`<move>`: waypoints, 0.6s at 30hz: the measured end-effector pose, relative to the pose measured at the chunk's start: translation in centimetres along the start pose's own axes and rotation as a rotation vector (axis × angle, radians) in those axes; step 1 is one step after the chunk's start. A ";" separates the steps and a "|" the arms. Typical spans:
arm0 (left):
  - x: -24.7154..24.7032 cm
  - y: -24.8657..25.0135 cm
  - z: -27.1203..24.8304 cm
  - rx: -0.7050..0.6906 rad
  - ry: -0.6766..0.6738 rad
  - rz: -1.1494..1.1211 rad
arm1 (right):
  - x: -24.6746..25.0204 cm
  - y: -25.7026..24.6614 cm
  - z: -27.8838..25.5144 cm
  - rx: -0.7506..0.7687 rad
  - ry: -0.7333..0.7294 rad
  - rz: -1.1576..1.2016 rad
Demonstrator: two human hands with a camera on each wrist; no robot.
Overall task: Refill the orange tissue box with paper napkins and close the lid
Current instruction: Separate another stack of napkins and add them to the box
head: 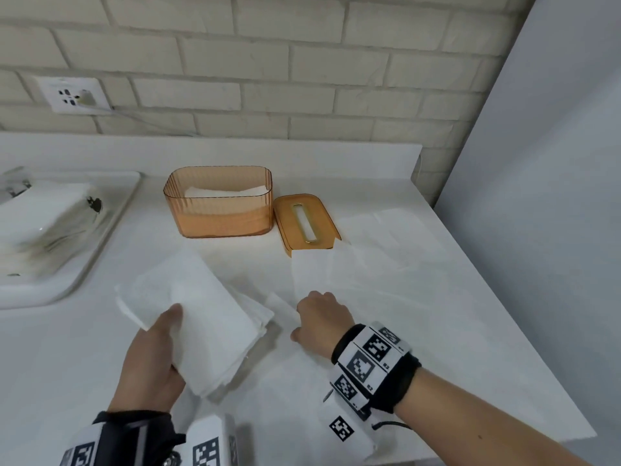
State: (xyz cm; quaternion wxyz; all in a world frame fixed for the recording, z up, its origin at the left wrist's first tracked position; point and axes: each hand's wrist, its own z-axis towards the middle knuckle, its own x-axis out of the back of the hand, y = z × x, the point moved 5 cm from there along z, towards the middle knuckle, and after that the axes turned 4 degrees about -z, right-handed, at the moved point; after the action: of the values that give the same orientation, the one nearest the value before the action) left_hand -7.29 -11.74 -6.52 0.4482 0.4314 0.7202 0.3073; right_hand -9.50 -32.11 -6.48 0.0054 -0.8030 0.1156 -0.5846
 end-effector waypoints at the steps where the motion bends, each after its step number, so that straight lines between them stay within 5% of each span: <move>1: 0.3 0.0 0.1 0.004 0.003 0.006 | -0.1 -0.2 0.2 0.000 0.001 -0.008; 5: 0.9 0.4 0.5 0.016 -0.005 0.022 | 1.3 -0.9 0.4 0.030 0.039 0.172; 13: -0.2 1.3 2.6 0.048 -0.106 0.037 | 10.8 4.9 -2.2 -0.033 0.406 0.962; 18: -3.9 0.1 2.6 0.111 -0.250 0.097 | 10.2 12.7 -6.7 -0.259 0.440 0.984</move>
State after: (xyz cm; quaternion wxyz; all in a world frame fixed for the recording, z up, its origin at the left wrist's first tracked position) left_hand -4.01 -15.08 -5.96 0.4946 0.5247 0.6528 0.2321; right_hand -15.09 -45.61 3.40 0.1546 -0.5073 0.5464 -0.6482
